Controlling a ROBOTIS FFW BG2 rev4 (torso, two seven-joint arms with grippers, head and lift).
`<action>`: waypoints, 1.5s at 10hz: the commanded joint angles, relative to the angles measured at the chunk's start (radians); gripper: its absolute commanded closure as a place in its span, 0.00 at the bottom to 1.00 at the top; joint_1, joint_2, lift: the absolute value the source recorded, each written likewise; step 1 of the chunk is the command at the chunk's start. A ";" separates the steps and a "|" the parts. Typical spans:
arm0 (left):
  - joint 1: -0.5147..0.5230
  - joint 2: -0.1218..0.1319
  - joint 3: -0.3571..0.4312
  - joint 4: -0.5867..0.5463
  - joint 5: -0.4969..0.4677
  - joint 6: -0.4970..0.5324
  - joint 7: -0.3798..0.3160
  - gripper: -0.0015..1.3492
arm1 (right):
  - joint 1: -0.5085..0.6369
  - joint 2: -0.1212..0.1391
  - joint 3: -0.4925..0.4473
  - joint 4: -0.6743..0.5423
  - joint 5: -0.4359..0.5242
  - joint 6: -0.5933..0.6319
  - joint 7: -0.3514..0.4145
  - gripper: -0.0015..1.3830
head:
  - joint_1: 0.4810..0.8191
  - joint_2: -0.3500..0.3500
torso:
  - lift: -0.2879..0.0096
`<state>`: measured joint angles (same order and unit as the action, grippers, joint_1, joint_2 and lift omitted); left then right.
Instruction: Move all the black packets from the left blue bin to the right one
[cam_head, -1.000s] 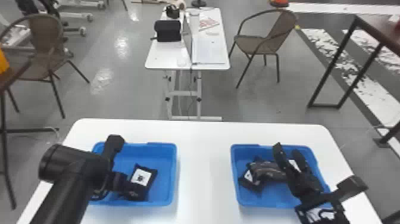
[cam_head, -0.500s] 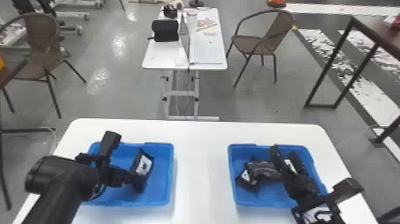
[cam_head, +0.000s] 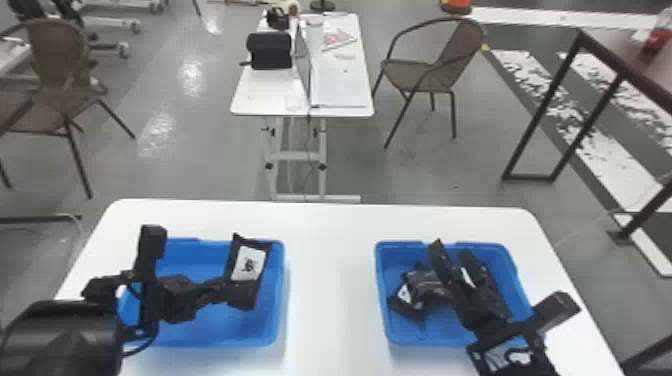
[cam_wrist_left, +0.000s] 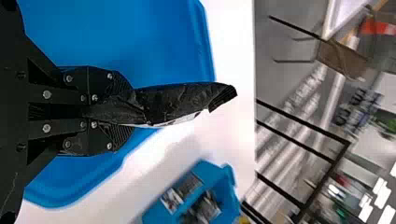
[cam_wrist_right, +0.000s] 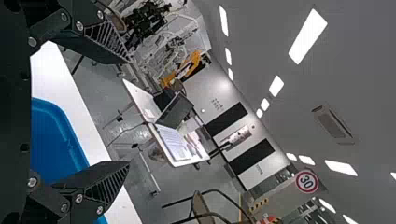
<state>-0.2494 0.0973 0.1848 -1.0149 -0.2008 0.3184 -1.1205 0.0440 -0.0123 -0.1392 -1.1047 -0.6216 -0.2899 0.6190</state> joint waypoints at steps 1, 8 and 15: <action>0.033 0.009 0.015 -0.024 0.147 -0.122 -0.088 0.86 | -0.009 0.000 0.021 -0.009 0.000 0.000 0.018 0.19 | 0.63 0.39 | 0.97; -0.176 -0.021 -0.212 0.263 0.313 -0.185 -0.407 0.86 | -0.128 -0.035 0.124 -0.011 0.039 0.100 0.222 0.19 | 0.63 0.35 | 0.97; -0.274 -0.048 -0.255 0.406 0.324 -0.209 -0.409 0.86 | -0.184 -0.034 0.242 0.005 0.053 0.160 0.361 0.22 | 0.63 0.41 | 0.97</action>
<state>-0.5210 0.0479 -0.0719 -0.6092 0.1226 0.1081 -1.5302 -0.1383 -0.0462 0.0933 -1.0999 -0.5704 -0.1312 0.9806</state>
